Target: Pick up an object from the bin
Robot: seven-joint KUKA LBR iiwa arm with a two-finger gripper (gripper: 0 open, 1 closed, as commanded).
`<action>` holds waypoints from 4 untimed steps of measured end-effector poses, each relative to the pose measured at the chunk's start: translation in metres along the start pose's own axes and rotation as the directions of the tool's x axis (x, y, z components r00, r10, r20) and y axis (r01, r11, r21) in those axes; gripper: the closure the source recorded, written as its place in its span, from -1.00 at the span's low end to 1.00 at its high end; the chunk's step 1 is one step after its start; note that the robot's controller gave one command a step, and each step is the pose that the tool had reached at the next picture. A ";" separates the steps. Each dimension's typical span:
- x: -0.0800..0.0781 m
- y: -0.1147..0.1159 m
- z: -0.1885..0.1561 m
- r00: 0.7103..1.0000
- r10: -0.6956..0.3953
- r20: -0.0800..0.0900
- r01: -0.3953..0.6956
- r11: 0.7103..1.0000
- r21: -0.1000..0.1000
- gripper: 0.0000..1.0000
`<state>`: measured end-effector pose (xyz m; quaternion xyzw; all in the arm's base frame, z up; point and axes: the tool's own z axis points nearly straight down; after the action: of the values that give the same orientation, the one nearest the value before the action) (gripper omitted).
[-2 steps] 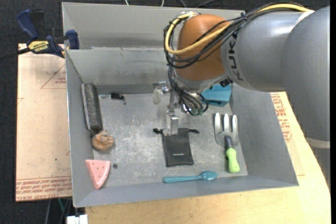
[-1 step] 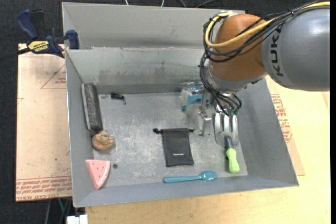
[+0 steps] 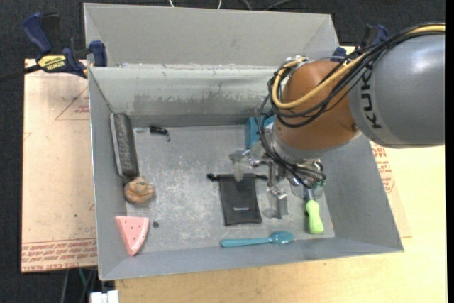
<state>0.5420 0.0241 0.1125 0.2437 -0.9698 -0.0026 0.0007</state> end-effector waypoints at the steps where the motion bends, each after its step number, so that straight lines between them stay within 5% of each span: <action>1: -0.036 0.025 0.044 0.951 -0.310 0.014 0.310 0.951 0.011 -1.00; 2: -0.030 0.021 0.042 0.938 -0.347 0.000 0.347 0.938 0.001 1.00; 4: -0.029 0.022 0.028 0.938 -0.346 0.000 0.346 0.938 -0.001 1.00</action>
Offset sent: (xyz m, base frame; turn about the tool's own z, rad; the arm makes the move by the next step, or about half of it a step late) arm 0.0153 0.0323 -0.0425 -0.3586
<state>0.5571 0.0574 0.0842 0.4102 -0.9120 -0.0031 0.0005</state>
